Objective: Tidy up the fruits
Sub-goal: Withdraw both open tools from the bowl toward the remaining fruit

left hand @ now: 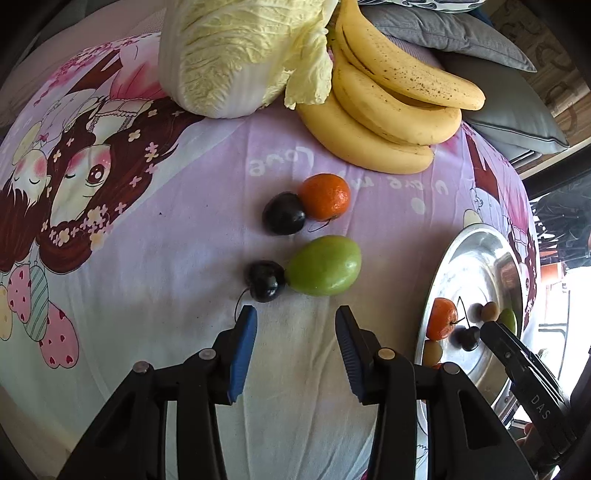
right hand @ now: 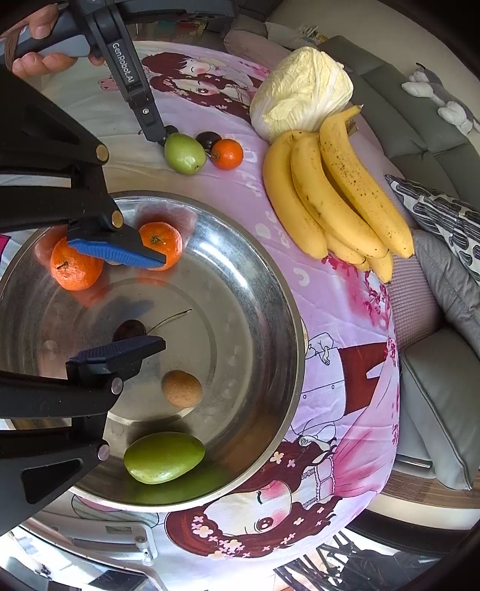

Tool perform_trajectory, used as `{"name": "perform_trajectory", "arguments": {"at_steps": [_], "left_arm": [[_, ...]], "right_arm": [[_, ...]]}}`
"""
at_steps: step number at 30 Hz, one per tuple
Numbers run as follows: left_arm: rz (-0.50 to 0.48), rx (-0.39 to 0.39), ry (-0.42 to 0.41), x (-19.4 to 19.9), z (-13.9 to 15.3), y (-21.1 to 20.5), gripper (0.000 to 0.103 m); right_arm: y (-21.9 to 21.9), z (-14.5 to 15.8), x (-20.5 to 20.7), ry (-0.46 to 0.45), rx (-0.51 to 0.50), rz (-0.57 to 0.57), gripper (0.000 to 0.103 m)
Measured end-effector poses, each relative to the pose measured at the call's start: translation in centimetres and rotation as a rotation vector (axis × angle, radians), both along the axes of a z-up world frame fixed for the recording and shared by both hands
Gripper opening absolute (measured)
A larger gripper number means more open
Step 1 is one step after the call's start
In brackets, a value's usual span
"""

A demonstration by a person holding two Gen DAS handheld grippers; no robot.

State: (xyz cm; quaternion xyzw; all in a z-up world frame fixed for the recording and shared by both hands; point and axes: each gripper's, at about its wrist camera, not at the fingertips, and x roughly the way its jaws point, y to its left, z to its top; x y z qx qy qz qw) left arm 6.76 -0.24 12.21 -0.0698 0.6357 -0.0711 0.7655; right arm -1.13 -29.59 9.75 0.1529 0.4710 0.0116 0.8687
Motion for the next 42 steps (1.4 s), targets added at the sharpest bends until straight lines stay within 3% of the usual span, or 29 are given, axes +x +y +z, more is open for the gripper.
{"name": "perform_trajectory", "arguments": {"at_steps": [4, 6, 7, 10, 11, 15, 18, 32, 42], "left_arm": [[0.005, 0.002, -0.007, -0.2, 0.0, 0.1, 0.066], [0.009, 0.011, -0.008, -0.3, -0.1, 0.1, 0.077], [0.011, 0.027, -0.012, -0.3, -0.3, 0.1, 0.081], [0.012, 0.092, -0.026, -0.4, -0.7, 0.1, 0.081], [0.012, 0.104, -0.026, -0.4, -0.8, 0.1, 0.081], [0.021, 0.118, -0.024, -0.4, -1.2, 0.4, 0.093], [0.021, 0.126, -0.031, -0.5, -1.3, 0.3, 0.093], [0.029, 0.166, -0.018, -0.8, -1.7, 1.3, 0.093], [0.082, 0.130, -0.043, -1.0, 0.1, 2.7, 0.093]], "right_arm": [[0.0, -0.1, 0.1, 0.006, -0.004, -0.003, 0.048], [0.0, -0.2, 0.2, 0.012, -0.017, -0.002, 0.068], [0.1, -0.2, 0.3, 0.013, -0.023, -0.003, 0.071], [0.1, -0.3, 0.5, 0.017, -0.018, -0.002, 0.075], [0.1, -0.3, 0.5, 0.020, -0.019, -0.002, 0.081], [0.4, -0.4, 0.8, 0.028, -0.048, 0.006, 0.092], [0.6, -0.6, 0.9, 0.030, -0.042, 0.013, 0.100], [0.5, -0.6, 0.8, 0.017, -0.028, 0.009, 0.103], [1.4, 0.1, 0.6, -0.015, -0.027, 0.025, 0.103]]}}
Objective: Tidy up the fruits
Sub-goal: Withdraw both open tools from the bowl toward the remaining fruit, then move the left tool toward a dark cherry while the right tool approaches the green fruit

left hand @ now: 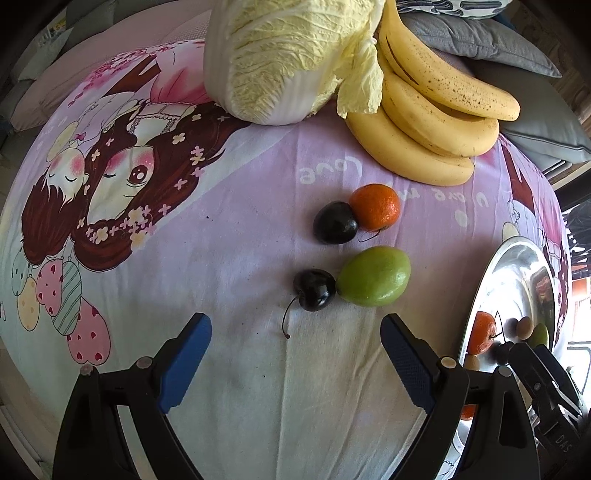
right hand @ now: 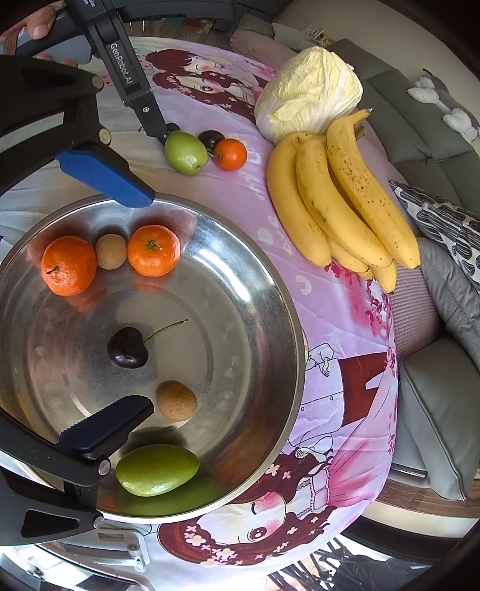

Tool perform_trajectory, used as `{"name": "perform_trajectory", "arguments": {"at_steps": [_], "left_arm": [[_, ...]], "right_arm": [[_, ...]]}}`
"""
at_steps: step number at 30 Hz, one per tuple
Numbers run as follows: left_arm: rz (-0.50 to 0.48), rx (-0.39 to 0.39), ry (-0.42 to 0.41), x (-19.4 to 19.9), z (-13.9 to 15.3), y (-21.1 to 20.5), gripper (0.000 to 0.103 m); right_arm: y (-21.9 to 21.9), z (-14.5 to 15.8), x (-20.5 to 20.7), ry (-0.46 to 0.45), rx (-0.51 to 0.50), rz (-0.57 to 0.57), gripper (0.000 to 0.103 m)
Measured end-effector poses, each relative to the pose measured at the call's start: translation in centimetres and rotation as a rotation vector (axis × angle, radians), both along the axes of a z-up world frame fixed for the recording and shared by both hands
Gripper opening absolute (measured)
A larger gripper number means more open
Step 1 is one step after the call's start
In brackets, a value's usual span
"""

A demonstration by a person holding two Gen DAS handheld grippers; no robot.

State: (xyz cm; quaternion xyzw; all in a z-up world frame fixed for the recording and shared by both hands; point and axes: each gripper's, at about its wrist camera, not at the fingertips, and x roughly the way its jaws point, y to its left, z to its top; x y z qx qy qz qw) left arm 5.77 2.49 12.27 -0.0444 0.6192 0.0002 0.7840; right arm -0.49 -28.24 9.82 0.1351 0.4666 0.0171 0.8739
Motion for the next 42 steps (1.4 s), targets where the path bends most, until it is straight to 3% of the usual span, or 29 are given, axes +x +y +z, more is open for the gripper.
{"name": "perform_trajectory", "arguments": {"at_steps": [9, 16, 26, 33, 42], "left_arm": [[0.035, -0.009, -0.012, 0.0, 1.4, 1.9, 0.093], [0.122, 0.014, 0.019, 0.1, 1.9, 5.8, 0.093], [0.249, 0.051, 0.006, -0.5, 2.9, 11.6, 0.093], [0.321, 0.035, 0.003, -1.1, 3.5, 15.4, 0.093], [0.290, 0.013, 0.016, -0.6, 3.1, 15.0, 0.093]], "right_arm": [[3.3, 1.2, -0.1, -0.060, -0.025, 0.078, 0.103], [6.7, 1.5, 0.2, -0.089, -0.041, 0.154, 0.103], [10.8, 2.1, 1.5, -0.133, 0.009, 0.262, 0.103], [12.7, 2.3, 2.7, -0.152, 0.047, 0.323, 0.103], [14.7, 0.9, 3.8, -0.087, 0.022, 0.359, 0.103]]}}
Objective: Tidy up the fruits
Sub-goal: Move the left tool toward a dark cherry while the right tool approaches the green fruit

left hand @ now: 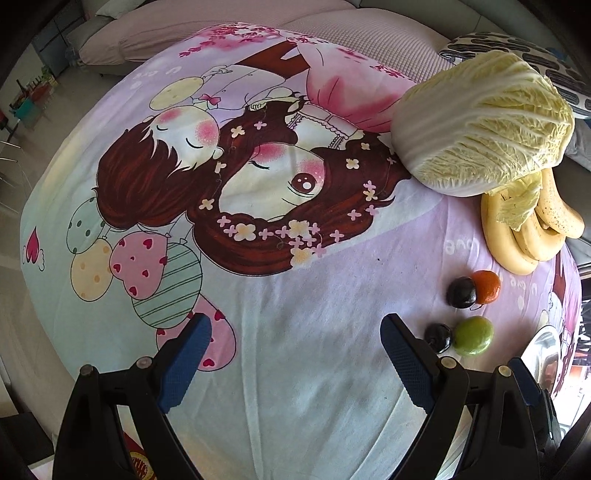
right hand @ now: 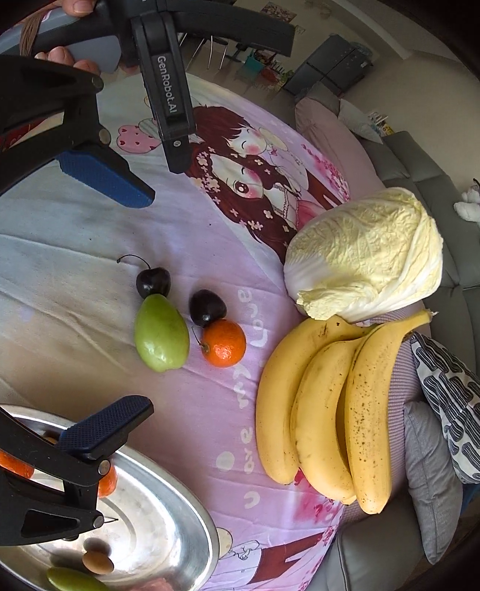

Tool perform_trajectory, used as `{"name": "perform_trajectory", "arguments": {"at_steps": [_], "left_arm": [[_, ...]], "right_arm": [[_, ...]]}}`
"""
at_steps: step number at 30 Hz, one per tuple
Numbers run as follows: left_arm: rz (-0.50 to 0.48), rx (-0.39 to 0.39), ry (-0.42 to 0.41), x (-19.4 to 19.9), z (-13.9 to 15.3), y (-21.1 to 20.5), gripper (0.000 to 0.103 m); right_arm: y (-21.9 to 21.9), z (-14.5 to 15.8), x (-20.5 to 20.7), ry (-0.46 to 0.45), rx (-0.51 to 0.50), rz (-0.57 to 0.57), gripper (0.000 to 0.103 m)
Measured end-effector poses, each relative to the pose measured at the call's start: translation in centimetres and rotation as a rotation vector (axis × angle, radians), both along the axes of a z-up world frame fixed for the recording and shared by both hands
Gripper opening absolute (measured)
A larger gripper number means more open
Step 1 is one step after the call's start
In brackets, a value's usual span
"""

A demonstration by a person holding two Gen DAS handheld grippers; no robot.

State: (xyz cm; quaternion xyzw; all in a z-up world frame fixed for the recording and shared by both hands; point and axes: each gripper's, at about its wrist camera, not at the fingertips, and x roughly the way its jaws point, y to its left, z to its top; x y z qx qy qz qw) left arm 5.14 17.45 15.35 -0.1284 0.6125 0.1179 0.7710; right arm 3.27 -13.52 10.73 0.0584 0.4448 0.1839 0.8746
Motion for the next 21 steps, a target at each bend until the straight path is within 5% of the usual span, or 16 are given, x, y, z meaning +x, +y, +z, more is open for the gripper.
{"name": "perform_trajectory", "arguments": {"at_steps": [8, 21], "left_arm": [[-0.011, -0.023, 0.012, 0.2, -0.3, -0.1, 0.093], [-0.077, -0.126, -0.044, 1.7, -1.4, -0.3, 0.093]], "right_arm": [[1.0, -0.6, 0.9, 0.041, -0.082, -0.009, 0.103], [-1.1, 0.4, 1.6, 0.032, 0.020, -0.096, 0.103]]}}
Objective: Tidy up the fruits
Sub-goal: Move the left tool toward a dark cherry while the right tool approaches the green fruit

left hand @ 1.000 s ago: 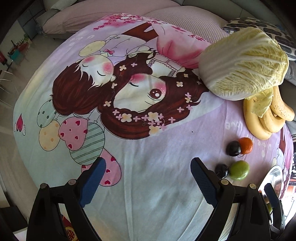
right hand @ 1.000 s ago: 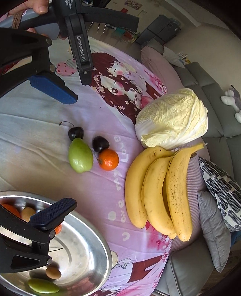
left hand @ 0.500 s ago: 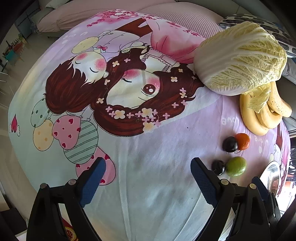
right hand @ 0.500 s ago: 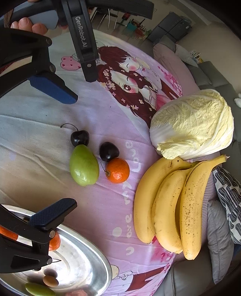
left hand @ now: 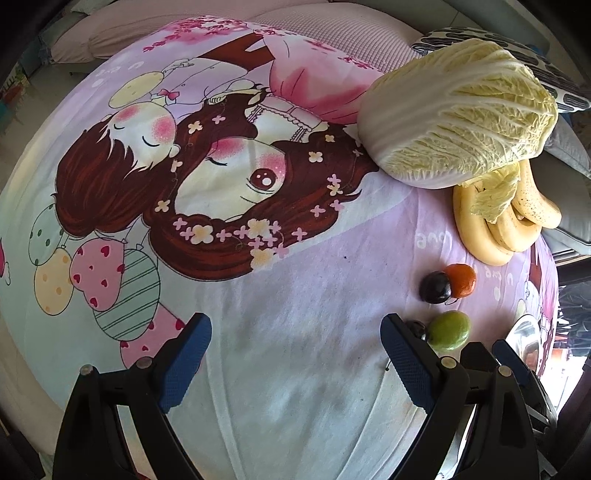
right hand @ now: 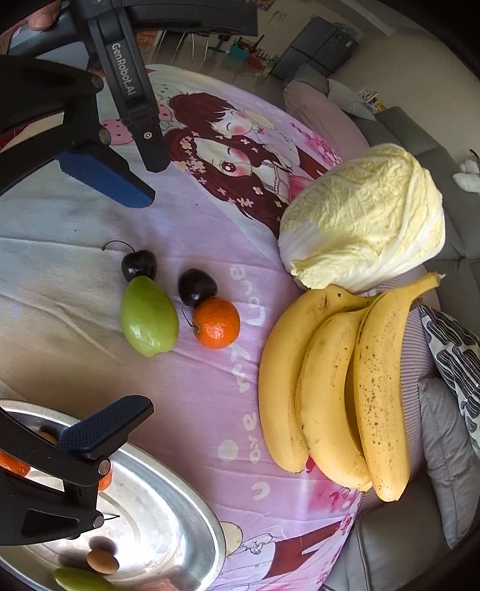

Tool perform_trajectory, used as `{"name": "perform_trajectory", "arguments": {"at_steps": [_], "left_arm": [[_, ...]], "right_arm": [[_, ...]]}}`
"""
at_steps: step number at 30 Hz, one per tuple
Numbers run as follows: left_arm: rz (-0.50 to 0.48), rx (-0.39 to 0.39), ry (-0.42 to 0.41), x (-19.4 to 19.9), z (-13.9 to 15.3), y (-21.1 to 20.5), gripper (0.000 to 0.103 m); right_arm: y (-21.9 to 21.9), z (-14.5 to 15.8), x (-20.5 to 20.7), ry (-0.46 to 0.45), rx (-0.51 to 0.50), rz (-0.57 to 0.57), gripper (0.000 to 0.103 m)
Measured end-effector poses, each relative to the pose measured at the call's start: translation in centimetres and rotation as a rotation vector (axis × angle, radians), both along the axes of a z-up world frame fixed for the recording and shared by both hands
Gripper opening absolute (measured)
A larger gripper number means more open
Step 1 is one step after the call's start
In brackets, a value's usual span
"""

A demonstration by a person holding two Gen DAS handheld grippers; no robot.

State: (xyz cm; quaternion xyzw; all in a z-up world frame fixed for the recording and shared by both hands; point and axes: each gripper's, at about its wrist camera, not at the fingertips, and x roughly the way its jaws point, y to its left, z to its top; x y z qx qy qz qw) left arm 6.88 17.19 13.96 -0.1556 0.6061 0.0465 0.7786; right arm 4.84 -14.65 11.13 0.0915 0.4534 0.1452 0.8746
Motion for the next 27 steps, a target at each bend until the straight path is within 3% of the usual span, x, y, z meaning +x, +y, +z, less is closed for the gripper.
{"name": "perform_trajectory", "arguments": {"at_steps": [4, 8, 14, 18, 23, 27], "left_arm": [[-0.016, -0.023, -0.043, 0.5, -0.1, -0.1, 0.100], [-0.030, -0.040, -0.083, 1.0, -0.4, -0.4, 0.100], [-0.058, -0.067, -0.065, 1.8, -1.0, -0.4, 0.100], [-0.032, -0.069, -0.048, 2.1, -1.4, 0.4, 0.099], [-0.016, -0.121, -0.036, 1.9, -1.7, 0.9, 0.099], [-0.038, -0.114, -0.036, 1.9, -1.7, 0.3, 0.095]], "right_arm": [[-0.1, 0.1, 0.1, -0.008, -0.035, -0.031, 0.101], [-0.2, -0.4, 0.5, 0.013, -0.037, -0.043, 0.090], [0.7, -1.1, 0.9, 0.030, -0.058, -0.046, 0.080], [1.2, -2.1, 1.5, 0.060, -0.067, -0.051, 0.066], [0.8, -3.1, 2.2, 0.093, -0.033, -0.071, 0.062], [0.9, -3.3, 2.5, 0.095, -0.022, -0.081, 0.057]]}}
